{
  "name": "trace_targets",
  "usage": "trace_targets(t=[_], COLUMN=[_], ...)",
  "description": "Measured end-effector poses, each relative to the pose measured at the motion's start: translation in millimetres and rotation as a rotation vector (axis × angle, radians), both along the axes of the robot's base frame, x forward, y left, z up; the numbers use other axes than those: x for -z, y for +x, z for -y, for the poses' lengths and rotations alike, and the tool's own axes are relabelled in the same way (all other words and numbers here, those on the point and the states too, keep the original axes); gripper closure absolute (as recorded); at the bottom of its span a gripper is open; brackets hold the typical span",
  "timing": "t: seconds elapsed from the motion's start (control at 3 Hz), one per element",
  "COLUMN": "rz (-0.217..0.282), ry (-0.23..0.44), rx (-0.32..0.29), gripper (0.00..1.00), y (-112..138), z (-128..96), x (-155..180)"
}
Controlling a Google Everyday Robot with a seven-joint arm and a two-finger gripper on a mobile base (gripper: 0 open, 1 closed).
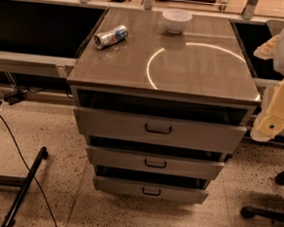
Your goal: Open bottom drawer
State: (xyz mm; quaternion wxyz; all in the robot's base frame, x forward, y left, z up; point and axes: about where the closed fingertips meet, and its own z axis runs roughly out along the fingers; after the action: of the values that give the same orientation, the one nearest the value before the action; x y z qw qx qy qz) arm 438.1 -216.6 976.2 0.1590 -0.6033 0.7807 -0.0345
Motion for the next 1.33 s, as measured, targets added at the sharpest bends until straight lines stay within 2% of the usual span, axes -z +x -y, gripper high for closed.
trace_targets(t=[0.33,0.67,1.0,1.33], rz=[0.000,0.005,-0.015,0.003], ry=[0.000,0.046,0.156,0.143], rx=[0.000,0.008,-0.019,-0.080], gripper=[0.00,0.00,0.00,0.00], y=[0.0,-5.4,-23.1,-27.1], z=[0.0,7.2,26.6,28.7], x=[0.0,23.7,88.0,88.8])
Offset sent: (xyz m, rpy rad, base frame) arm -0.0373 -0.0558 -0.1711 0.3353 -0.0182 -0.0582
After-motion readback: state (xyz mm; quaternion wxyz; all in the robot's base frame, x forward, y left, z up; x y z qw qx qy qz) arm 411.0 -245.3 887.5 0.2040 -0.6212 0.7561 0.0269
